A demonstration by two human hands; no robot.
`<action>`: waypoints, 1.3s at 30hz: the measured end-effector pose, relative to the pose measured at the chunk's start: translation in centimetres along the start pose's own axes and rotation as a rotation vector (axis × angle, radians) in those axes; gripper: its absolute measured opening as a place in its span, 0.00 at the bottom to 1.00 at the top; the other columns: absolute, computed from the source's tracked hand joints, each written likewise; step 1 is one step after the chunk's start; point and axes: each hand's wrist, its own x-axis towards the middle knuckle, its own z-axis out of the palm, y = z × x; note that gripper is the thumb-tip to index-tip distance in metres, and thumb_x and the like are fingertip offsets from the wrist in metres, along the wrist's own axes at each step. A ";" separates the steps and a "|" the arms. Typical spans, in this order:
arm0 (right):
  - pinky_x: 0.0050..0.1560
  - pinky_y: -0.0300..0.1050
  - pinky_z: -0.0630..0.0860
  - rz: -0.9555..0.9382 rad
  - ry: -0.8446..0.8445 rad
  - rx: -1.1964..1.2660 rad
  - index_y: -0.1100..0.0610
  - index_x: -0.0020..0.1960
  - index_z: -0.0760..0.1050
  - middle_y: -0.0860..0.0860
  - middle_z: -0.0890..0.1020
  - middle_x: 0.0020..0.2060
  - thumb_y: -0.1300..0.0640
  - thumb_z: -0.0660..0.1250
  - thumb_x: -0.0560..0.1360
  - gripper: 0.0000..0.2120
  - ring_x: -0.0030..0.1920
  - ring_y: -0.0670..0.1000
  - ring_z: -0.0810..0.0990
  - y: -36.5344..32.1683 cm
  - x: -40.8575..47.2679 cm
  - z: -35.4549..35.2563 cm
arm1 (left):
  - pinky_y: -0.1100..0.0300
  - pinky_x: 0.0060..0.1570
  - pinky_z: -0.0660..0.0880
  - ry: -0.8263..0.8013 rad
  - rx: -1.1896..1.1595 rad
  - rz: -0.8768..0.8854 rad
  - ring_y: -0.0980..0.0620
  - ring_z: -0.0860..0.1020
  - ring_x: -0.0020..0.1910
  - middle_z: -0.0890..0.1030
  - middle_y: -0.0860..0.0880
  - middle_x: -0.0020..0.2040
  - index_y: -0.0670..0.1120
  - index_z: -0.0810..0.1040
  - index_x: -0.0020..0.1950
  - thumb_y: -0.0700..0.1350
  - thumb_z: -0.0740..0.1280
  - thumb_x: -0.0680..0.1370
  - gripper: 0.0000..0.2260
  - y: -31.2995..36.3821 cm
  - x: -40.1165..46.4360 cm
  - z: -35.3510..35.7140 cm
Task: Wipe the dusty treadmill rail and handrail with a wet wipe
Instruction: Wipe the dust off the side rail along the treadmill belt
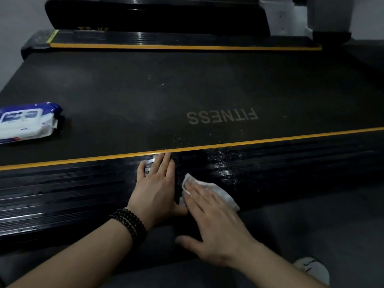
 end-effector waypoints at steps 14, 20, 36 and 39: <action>0.76 0.44 0.40 -0.016 0.020 -0.029 0.53 0.82 0.48 0.46 0.42 0.80 0.34 0.55 0.76 0.42 0.79 0.43 0.38 1.5 -0.6 0.0 | 0.38 0.78 0.40 0.003 -0.002 -0.006 0.50 0.35 0.80 0.37 0.47 0.83 0.42 0.43 0.82 0.79 0.60 0.67 0.59 0.0 0.1 0.1; 0.77 0.43 0.35 0.075 -0.029 0.015 0.53 0.81 0.40 0.44 0.34 0.77 0.52 0.58 0.69 0.45 0.76 0.42 0.30 1.0 1.3 -0.6 | 0.37 0.78 0.42 -0.024 0.024 -0.007 0.50 0.36 0.81 0.38 0.47 0.83 0.42 0.42 0.82 0.80 0.62 0.64 0.62 0.0 0.2 0.0; 0.75 0.52 0.62 0.158 0.509 0.044 0.63 0.74 0.69 0.54 0.69 0.74 0.59 0.59 0.69 0.32 0.76 0.49 0.64 5.8 -4.3 -1.6 | 0.33 0.77 0.46 0.003 0.041 -0.019 0.48 0.38 0.81 0.41 0.46 0.83 0.43 0.47 0.82 0.84 0.54 0.64 0.61 3.1 0.9 -0.1; 0.78 0.49 0.51 0.218 0.302 -0.053 0.61 0.80 0.55 0.53 0.56 0.80 0.54 0.61 0.68 0.41 0.80 0.48 0.51 6.2 -3.8 -0.4 | 0.34 0.77 0.45 -0.009 0.065 -0.023 0.48 0.39 0.81 0.40 0.46 0.83 0.42 0.45 0.82 0.84 0.52 0.65 0.61 3.2 1.0 0.1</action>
